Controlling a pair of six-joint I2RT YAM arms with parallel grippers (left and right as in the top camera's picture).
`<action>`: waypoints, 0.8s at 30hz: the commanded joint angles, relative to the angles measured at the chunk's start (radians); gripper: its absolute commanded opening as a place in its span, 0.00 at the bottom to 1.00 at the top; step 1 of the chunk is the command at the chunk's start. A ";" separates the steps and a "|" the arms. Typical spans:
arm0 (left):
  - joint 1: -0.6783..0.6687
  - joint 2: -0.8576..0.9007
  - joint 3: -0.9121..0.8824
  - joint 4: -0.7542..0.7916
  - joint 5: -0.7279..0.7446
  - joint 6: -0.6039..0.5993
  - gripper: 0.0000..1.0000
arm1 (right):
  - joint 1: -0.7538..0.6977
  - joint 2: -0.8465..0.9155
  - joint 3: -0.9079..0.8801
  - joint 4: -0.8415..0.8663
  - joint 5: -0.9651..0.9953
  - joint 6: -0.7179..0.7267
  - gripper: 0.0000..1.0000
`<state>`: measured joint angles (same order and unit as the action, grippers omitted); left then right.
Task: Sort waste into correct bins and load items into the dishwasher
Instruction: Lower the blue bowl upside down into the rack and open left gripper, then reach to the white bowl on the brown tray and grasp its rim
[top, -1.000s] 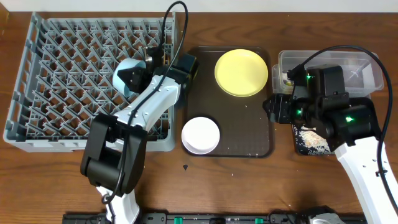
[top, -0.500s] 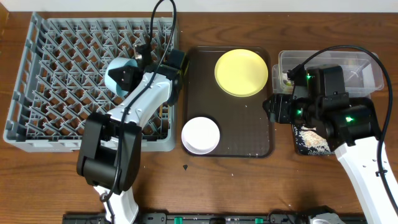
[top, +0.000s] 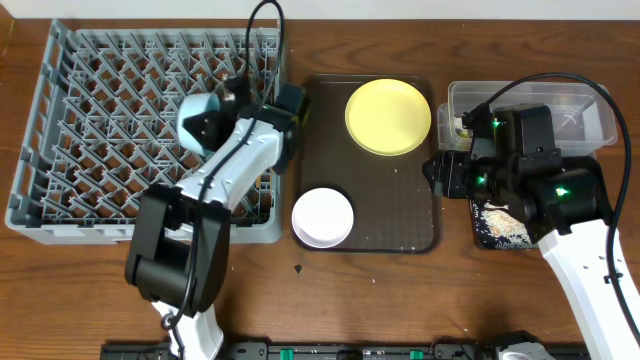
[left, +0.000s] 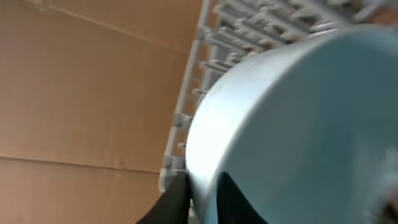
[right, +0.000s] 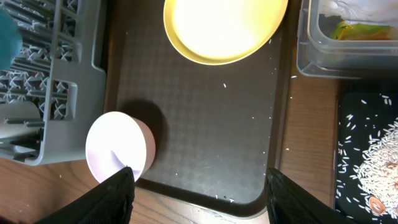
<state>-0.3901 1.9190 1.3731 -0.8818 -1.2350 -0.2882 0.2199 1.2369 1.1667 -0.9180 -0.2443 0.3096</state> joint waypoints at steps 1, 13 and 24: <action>-0.051 -0.063 0.003 0.001 0.137 -0.005 0.17 | -0.009 0.005 0.002 0.001 -0.008 -0.010 0.65; -0.079 -0.233 0.003 0.000 0.510 0.007 0.54 | -0.009 0.005 0.002 -0.003 -0.008 -0.010 0.64; -0.079 -0.373 0.003 -0.044 0.917 0.070 0.54 | -0.009 0.005 0.002 -0.010 -0.008 -0.010 0.64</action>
<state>-0.4706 1.5719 1.3731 -0.8978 -0.5323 -0.2504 0.2199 1.2369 1.1667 -0.9241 -0.2443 0.3096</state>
